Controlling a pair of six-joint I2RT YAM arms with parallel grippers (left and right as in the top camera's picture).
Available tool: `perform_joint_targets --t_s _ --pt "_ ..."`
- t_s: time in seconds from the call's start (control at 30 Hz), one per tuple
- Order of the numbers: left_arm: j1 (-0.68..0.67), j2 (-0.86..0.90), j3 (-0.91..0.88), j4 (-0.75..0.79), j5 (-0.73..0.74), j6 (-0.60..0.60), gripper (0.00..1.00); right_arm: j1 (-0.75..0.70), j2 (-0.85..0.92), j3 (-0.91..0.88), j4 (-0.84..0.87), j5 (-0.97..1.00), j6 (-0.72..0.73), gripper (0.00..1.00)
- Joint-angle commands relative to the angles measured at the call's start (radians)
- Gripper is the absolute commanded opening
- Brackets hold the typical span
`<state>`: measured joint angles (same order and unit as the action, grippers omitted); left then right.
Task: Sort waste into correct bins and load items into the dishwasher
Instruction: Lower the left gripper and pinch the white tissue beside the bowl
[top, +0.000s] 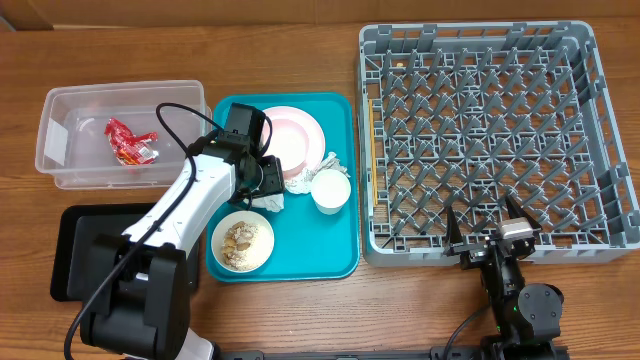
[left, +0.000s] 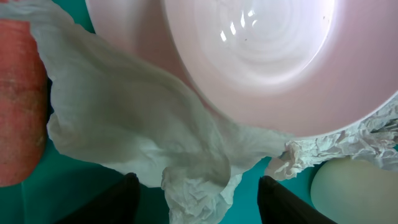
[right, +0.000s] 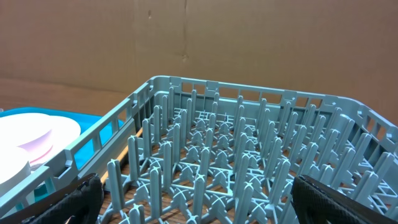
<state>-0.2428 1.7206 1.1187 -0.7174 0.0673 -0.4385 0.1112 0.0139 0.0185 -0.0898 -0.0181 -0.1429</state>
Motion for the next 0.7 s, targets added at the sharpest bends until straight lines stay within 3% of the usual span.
perform_joint_targets --t_s 0.0,0.67 --pt "-0.014 0.025 -0.006 0.001 0.004 0.042 0.62 -0.007 -0.011 -0.010 0.006 0.005 -0.003 1.00" --pt "-0.016 0.025 -0.006 -0.039 -0.038 0.050 0.57 -0.007 -0.011 -0.010 0.006 0.005 -0.003 1.00"
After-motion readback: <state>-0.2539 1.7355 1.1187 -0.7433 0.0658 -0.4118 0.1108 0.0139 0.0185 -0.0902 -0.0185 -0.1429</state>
